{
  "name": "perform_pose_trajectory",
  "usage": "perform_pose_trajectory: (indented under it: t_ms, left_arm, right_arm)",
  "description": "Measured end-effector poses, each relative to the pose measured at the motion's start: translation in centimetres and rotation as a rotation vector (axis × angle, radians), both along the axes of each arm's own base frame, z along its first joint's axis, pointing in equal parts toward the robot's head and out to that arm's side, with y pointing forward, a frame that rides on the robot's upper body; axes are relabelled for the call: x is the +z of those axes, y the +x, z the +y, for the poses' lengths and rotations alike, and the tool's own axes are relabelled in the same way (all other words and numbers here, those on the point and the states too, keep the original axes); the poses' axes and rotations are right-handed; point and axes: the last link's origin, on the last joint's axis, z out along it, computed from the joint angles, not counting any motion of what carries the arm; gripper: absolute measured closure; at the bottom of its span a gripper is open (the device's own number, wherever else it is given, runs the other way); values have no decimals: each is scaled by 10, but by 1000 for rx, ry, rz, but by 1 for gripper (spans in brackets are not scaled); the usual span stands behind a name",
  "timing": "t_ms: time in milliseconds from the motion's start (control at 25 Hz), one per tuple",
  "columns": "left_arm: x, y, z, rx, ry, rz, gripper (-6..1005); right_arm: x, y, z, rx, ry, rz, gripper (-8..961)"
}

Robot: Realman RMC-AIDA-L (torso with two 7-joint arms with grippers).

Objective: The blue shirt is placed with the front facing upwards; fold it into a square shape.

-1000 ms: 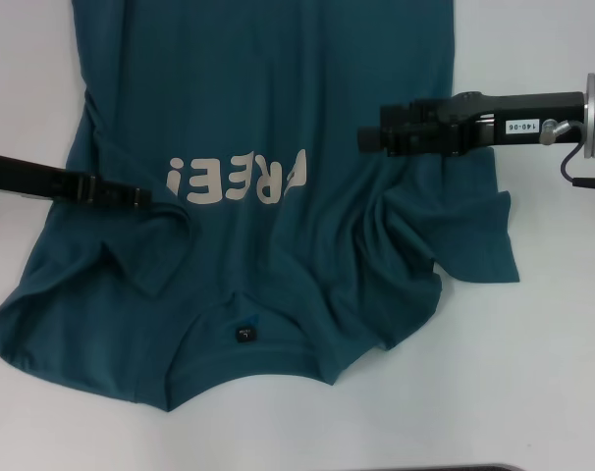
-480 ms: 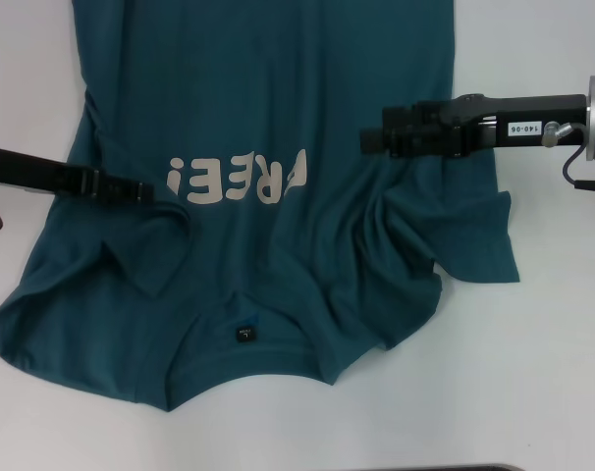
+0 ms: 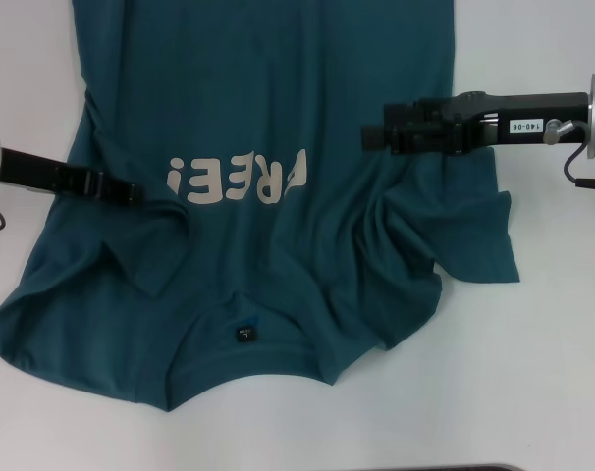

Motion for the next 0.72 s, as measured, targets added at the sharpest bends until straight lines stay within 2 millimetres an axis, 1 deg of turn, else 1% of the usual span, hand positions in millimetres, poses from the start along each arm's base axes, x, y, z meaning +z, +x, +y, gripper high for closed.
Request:
perform_pose_trajectory:
  t_ms: [240,480,640,720]
  left_arm:
    - [1,1,1,-4,4,3,692]
    - [-2,7,5,-17,12,-8,886]
    - [-9,17,9,-37,8,-20,887]
    - [-15,26,11,-53,0,-31,887]
  right_arm:
    - [0,0,0,0,1,1,101]
    - [0,0,0,1,1,1,99]
    - [-1,0,-1,0,-1,2,100]
    - [-1,1,-1,-1,-1,2,101]
